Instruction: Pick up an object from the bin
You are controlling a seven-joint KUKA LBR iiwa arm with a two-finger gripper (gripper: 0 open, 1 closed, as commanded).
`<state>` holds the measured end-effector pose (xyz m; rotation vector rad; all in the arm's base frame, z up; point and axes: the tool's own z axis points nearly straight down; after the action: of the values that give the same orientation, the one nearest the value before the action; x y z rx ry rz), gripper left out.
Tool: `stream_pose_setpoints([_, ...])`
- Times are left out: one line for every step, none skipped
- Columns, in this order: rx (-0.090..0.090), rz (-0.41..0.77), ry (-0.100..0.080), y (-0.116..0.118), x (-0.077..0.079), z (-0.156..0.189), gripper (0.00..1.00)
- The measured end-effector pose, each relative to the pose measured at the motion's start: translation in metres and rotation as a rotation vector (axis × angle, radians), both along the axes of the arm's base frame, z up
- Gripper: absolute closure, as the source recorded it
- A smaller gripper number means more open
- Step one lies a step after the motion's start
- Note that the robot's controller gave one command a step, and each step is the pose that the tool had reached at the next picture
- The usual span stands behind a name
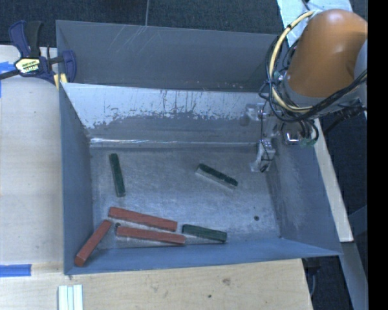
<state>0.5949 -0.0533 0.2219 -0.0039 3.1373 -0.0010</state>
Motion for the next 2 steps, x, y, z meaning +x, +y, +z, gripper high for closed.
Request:
stream_pose_setpoints([0.002,0.093,0.008,0.0254,0.0133,-0.1559,0.00])
stream_pose_setpoints([0.001,0.093,-0.002,0.0252,0.0163,-0.1502,1.00])
